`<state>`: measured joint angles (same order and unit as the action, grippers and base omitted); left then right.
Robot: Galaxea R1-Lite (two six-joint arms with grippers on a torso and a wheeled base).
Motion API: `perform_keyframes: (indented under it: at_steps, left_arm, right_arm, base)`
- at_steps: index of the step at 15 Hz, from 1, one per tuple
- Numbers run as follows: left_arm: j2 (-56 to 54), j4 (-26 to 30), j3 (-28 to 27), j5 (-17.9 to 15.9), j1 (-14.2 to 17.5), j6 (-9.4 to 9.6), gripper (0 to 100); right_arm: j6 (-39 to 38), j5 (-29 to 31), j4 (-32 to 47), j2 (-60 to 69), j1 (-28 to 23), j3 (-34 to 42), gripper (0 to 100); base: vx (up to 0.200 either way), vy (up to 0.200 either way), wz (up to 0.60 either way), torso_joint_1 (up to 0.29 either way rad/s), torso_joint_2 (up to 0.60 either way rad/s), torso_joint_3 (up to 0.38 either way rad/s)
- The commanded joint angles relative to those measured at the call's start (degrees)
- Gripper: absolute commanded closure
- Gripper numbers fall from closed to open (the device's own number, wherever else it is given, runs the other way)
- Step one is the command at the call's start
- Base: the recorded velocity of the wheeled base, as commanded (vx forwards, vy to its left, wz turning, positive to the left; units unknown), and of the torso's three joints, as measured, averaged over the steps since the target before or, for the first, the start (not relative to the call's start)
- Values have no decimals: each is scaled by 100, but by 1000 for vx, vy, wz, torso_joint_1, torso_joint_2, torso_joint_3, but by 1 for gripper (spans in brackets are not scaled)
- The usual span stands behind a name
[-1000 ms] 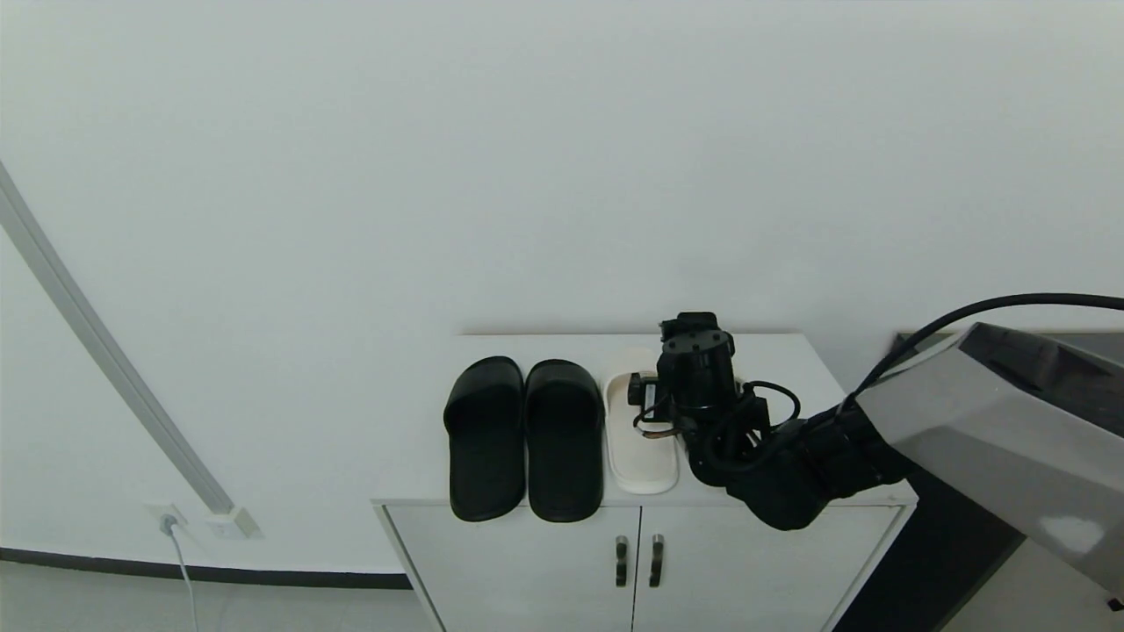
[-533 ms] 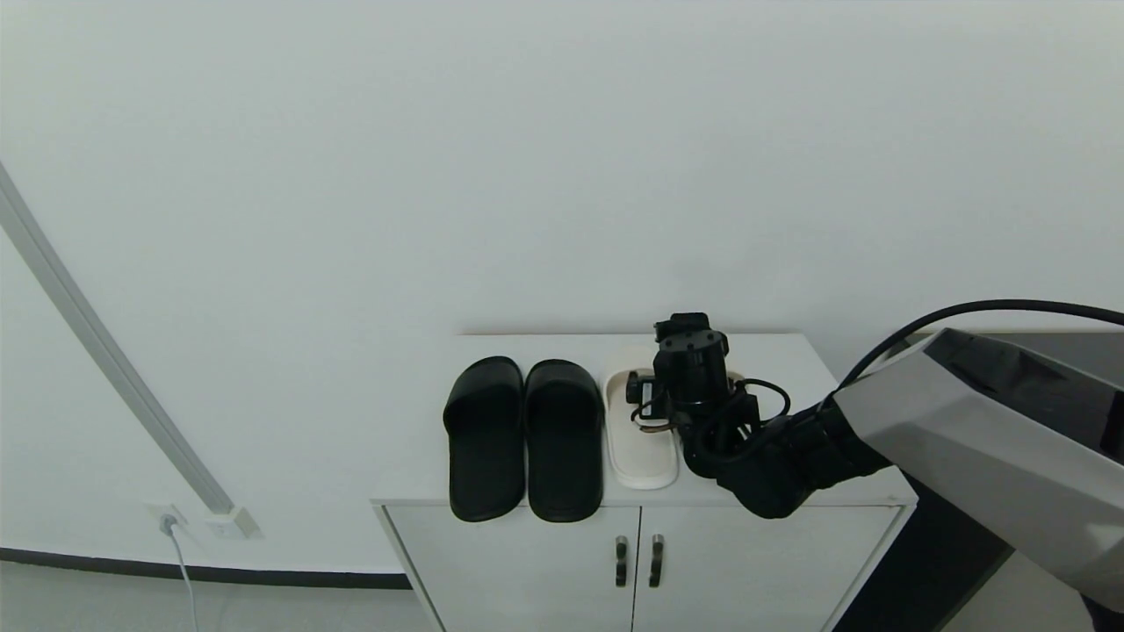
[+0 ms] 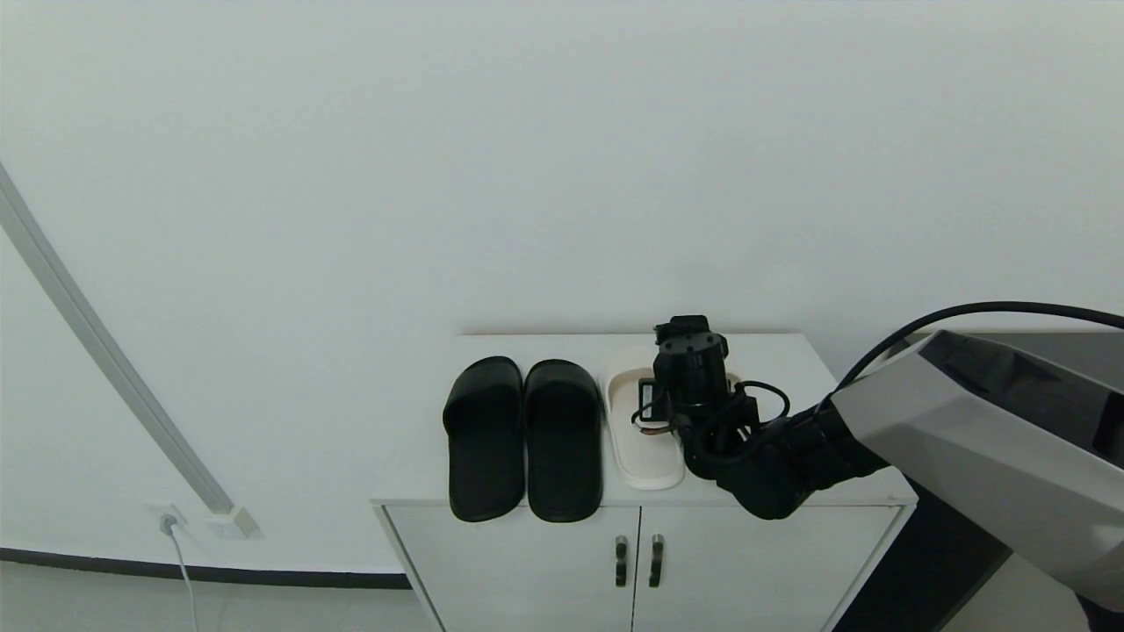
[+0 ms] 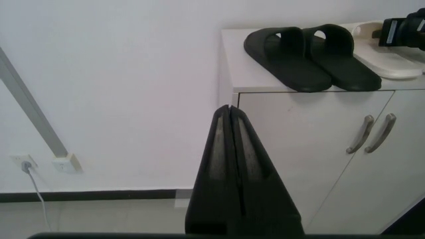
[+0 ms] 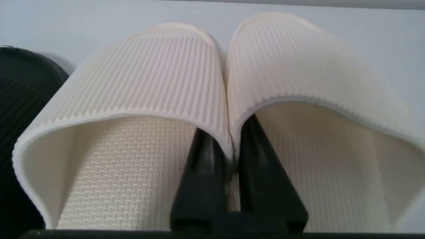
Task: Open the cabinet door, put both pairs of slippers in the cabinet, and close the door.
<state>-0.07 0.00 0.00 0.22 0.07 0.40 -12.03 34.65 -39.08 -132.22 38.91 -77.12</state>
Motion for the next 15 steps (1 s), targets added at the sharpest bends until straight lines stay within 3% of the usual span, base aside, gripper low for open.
perform_keyframes:
  at_steps: [1,6,9,14,15]
  left_arm:
    - [7,0,0,4,-7,-5,100]
    - [7,0,0,4,-7,-5,100]
    - [7,0,0,4,1,-14,100]
    - [7,0,-9,4,-7,-14,100]
    - [7,0,0,4,1,-14,100]
  right_arm:
    - [-1,7,-12,38,2,13,100]
    - [8,-98,-100,724,29,443,100]
    - [184,-705,-214,1673,46,1401,100]
    - [570,-1997,-381,3730,187,3616,100]
    - [570,-2014,-372,3765,187,3634,100]
  base:
    - [0,0,0,0,0,0]
    - [0,0,0,0,0,0]
    - [0,0,0,0,0,0]
    - [0,0,0,0,0,0]
    - [0,0,0,0,0,0]
